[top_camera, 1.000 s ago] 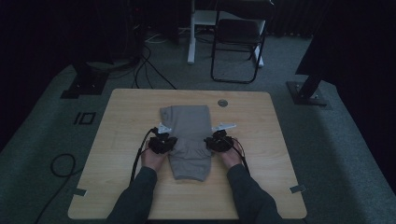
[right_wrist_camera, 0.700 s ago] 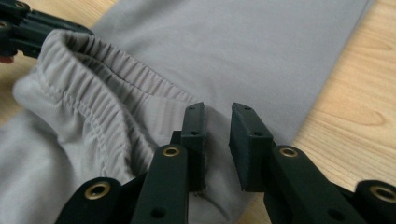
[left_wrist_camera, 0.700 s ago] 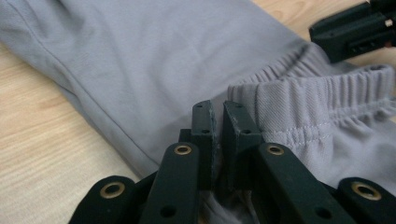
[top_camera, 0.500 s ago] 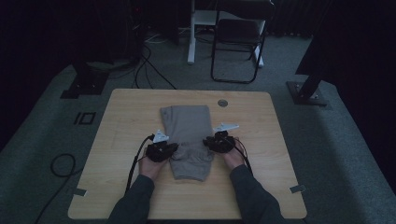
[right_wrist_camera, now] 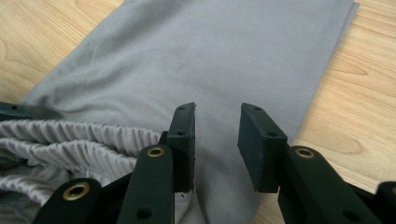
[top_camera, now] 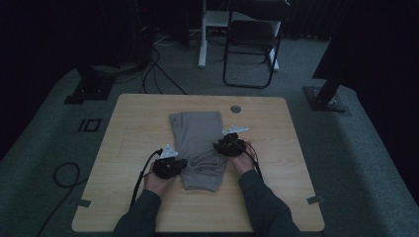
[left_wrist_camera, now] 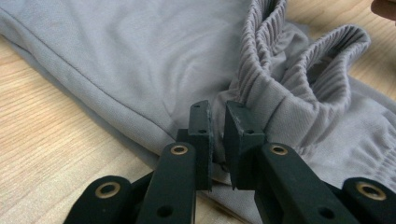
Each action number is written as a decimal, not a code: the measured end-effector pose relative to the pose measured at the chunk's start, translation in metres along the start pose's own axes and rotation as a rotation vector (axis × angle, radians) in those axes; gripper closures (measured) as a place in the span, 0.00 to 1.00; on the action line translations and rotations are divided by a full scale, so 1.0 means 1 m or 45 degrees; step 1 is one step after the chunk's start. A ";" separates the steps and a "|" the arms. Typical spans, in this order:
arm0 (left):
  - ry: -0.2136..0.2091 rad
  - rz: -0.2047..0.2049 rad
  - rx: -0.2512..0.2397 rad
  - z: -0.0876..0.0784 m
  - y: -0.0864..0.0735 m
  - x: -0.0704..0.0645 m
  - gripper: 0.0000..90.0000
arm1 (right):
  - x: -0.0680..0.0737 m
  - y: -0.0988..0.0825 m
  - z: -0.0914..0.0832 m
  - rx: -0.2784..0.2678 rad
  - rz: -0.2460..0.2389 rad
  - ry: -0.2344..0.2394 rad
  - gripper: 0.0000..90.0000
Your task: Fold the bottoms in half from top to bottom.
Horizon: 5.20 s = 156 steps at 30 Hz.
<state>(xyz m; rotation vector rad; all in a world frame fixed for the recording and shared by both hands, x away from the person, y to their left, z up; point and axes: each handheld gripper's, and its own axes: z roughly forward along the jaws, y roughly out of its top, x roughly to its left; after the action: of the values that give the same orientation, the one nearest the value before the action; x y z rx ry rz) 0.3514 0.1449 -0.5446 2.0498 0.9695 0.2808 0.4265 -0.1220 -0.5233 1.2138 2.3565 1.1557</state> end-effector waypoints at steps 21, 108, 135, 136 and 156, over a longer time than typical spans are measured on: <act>0.069 -0.019 -0.026 0.005 0.011 0.007 0.83 | 0.032 -0.035 -0.018 0.063 -0.100 0.112 0.71; 0.438 -0.282 -0.016 0.032 0.067 0.083 0.99 | 0.031 -0.057 -0.015 0.038 -0.207 0.019 0.62; 0.436 -0.380 -0.038 0.033 0.056 0.103 0.78 | -0.039 0.018 0.031 -0.028 0.118 -0.271 0.79; 0.430 -0.381 -0.041 0.034 0.056 0.103 0.78 | -0.041 0.021 0.036 -0.021 0.130 -0.278 0.78; 0.402 -0.314 -0.077 0.042 0.068 0.090 0.65 | -0.058 0.025 0.043 0.006 0.285 -0.267 0.61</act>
<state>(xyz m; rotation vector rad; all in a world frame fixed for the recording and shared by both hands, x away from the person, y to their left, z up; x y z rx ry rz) 0.4700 0.1605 -0.5313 1.8397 1.3753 0.5052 0.4992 -0.1351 -0.5403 1.5502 2.1134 1.0281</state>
